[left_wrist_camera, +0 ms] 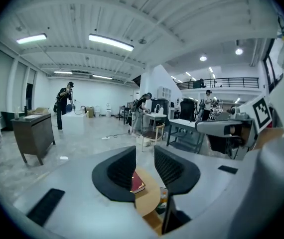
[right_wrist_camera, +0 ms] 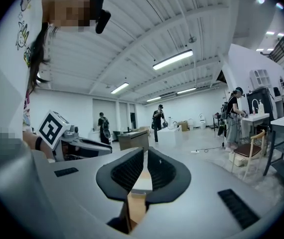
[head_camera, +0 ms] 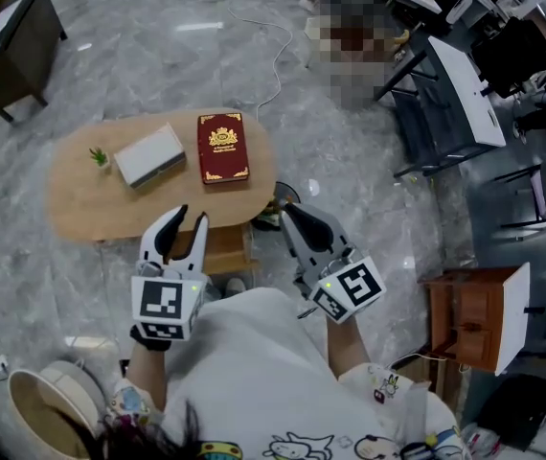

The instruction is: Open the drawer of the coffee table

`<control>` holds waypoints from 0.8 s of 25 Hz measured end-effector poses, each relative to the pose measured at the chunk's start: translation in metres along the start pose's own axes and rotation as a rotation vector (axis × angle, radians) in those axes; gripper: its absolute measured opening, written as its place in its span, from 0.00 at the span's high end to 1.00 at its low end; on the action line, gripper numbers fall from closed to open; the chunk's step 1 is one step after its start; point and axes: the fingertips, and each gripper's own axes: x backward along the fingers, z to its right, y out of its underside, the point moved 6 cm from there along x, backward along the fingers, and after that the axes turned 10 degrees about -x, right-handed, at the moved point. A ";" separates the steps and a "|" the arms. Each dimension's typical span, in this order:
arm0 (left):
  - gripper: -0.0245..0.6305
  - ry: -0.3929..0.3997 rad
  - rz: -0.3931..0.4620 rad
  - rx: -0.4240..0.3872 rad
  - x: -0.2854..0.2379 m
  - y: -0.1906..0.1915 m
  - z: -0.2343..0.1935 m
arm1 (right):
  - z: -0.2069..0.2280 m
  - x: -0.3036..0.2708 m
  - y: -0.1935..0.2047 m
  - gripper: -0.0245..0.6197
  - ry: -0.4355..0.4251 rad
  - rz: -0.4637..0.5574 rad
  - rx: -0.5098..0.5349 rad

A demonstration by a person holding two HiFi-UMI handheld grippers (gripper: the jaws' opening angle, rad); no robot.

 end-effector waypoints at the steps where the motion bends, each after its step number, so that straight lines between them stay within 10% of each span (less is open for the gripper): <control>1: 0.80 -0.002 -0.001 0.007 0.003 0.001 0.000 | -0.001 0.003 0.000 0.93 0.001 0.008 -0.009; 20: 0.96 -0.015 -0.094 0.065 0.029 0.034 0.000 | -0.002 0.025 0.029 0.96 0.059 -0.072 -0.004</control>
